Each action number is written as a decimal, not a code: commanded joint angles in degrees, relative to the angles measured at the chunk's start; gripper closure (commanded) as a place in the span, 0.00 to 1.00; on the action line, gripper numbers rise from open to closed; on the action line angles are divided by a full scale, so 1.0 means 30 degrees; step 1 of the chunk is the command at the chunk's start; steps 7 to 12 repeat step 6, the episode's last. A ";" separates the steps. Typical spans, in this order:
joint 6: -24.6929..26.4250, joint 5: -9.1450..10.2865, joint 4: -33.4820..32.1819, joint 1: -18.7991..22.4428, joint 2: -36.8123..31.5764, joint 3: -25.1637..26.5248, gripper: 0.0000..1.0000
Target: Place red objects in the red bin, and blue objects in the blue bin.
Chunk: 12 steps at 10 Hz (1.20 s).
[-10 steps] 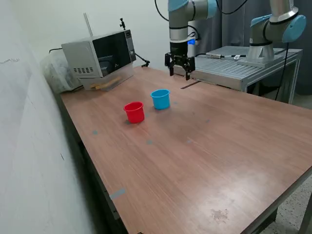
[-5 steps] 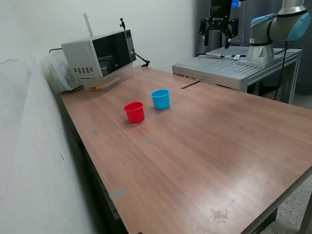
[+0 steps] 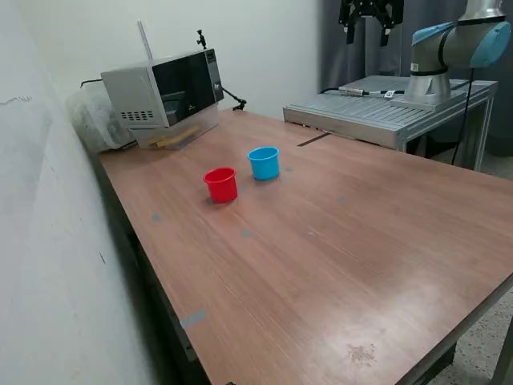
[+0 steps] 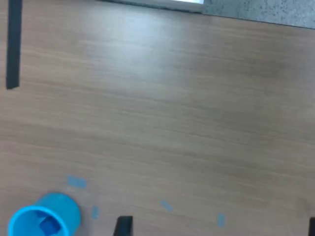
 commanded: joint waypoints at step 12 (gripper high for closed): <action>-0.0045 0.0056 0.3154 -0.2718 -0.0683 -0.2416 0.00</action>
